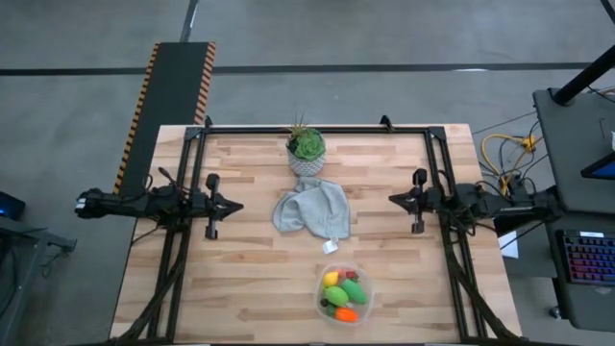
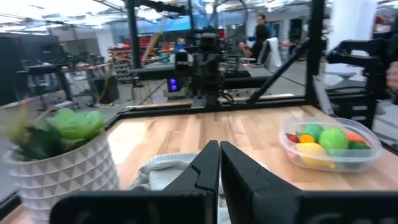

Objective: Pick and placing Produce into tupperware
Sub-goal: Return to Home Position

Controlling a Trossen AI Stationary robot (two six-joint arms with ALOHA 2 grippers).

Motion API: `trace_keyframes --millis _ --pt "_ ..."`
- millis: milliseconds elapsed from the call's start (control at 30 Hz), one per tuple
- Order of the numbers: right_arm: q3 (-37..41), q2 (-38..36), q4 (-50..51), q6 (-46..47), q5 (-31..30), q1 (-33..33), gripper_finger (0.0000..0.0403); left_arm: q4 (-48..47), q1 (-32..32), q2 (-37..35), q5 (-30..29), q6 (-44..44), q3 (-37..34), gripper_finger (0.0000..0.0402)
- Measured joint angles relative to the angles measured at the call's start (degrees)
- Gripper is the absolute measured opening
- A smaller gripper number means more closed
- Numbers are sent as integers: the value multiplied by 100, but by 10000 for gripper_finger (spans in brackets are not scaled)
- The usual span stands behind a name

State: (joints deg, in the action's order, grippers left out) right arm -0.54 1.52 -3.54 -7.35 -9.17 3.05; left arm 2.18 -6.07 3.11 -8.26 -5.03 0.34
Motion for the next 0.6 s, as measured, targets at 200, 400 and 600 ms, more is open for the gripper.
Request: trace_keyframes --millis 200,400,600 --pt "0 44 169 133 43 -163 9 -18 -2 -28 231 -34 -2 0" --pt "-2 44 163 73 -31 -160 9 -20 0 -40 381 7 -4 0" --pt "-2 44 158 45 -13 -160 9 15 0 -63 397 19 -7 0"
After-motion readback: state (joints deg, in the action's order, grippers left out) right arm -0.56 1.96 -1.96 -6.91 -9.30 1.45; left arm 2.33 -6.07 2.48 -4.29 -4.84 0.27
